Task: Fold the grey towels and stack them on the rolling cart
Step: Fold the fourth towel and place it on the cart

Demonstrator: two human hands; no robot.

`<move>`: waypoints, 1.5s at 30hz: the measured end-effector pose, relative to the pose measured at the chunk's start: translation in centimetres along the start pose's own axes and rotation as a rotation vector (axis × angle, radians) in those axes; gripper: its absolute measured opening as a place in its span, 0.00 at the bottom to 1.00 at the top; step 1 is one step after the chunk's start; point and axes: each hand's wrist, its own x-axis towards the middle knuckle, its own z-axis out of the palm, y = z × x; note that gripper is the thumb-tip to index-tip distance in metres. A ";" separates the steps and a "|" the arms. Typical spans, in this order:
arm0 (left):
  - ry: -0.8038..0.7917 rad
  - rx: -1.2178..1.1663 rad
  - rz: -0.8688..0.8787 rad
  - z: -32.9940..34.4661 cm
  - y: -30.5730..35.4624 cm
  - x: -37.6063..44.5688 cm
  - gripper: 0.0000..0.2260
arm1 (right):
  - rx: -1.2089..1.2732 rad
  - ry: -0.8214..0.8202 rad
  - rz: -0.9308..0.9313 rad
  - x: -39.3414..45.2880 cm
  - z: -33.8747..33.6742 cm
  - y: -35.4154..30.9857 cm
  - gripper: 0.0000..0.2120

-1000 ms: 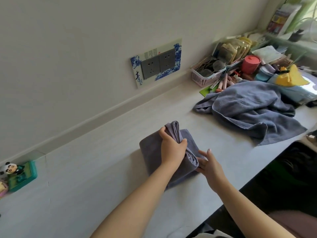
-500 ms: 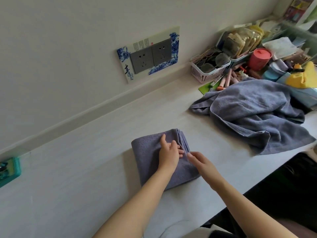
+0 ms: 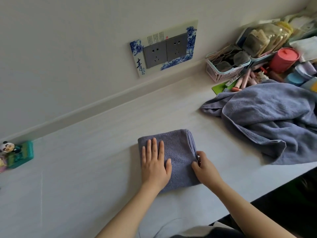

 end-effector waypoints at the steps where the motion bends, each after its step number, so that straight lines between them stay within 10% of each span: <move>1: -0.013 0.009 -0.004 0.2 0.0 0.0 0.29 | -0.042 0.050 -0.009 -0.3 0.2 -0.5 0.20; 4: -0.024 0.005 -0.012 0.7 -0.1 0.1 0.29 | -0.311 0.385 -0.244 -0.7 1.1 -1.7 0.29; 8: -0.048 0.004 -0.011 0.9 -0.2 0.1 0.29 | -0.591 0.322 -0.518 0.4 2.4 -1.8 0.25; 26: 0.056 -0.122 0.016 1.0 -0.5 -0.3 0.28 | -0.353 0.182 -0.360 2.0 3.4 -0.5 0.39; 31: 0.199 -0.628 -0.401 -0.1 -1.6 -1.8 0.26 | -0.154 0.217 -0.200 1.3 1.4 -1.1 0.40; 35: -0.156 -1.213 -0.781 -1.8 -3.8 -2.0 0.31 | 0.022 0.128 0.012 2.0 0.4 -1.6 0.36; 45: -0.406 -1.709 -0.844 -4.5 -10.4 -5.6 0.18 | 0.364 -0.259 0.152 -0.2 3.7 -4.8 0.20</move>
